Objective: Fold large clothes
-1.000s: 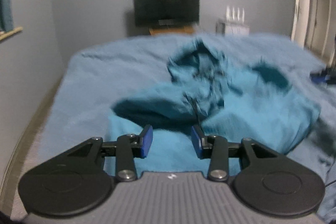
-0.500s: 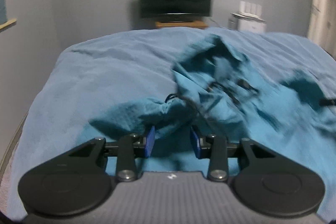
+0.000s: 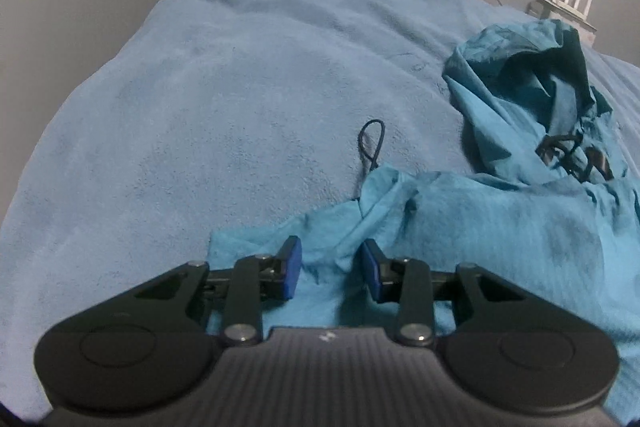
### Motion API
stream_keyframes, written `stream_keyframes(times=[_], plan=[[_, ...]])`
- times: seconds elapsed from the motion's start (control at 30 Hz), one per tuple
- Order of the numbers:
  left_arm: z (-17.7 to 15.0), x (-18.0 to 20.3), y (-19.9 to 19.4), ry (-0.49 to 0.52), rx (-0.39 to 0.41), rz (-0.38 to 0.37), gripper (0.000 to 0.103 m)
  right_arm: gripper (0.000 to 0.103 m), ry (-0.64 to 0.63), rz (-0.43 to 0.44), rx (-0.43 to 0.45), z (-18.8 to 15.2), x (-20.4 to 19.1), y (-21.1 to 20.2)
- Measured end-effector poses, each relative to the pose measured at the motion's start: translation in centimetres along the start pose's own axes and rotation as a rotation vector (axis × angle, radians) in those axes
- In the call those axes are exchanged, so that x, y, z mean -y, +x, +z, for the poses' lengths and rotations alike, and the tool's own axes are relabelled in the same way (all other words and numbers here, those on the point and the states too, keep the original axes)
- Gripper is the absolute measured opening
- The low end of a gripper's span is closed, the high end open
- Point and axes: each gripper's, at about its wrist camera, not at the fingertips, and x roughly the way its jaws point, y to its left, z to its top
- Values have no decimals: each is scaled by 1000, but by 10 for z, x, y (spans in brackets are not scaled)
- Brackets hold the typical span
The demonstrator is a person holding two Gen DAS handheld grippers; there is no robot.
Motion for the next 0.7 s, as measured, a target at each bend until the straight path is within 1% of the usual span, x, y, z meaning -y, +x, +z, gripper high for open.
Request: stream_keyframes(times=[0.07,0.13,0.17,0.2,0.23,0.27,0.3,0.37,0.47,0.53,0.57,0.63,0.67,0.7], plan=[[0,2,-4,6,23,9,34,36,16,-17,8,-2,6,-5],[-8,-2,-23,-2,65,7,34,36,22,-30,7,-3,13,-7],[-11,-2,-34,-14,76,-6,34,37,17,-32,12,-3,13,-12],[-16,-2,-47,-27,88,-39,34,43,9,-35,20,-3,13,-17],[-21,0,-60,-30,100,-81,34,47,9,-32,28,-2,12,-21],[-27,3,-72,-20,107,-124,34,55,14,-25,39,-2,11,-28],[-34,8,-86,-2,116,-158,34,58,12,-16,49,-4,8,-35],[-48,19,-108,46,127,-203,34,58,-5,10,68,-6,-2,-49],[-69,41,-123,93,105,-266,34,58,-51,94,74,-13,-31,-65],[-81,58,-121,122,66,-267,34,58,-78,135,67,-17,-51,-69],[-88,65,-119,134,41,-257,34,60,-91,155,50,-22,-62,-69],[-104,74,-109,124,-22,-233,34,61,-161,149,-12,-38,-86,-64],[-112,78,-104,140,-38,-217,34,62,-223,120,-22,-50,-96,-64],[-121,82,-102,174,-37,-193,34,62,-286,90,-30,-64,-102,-64]])
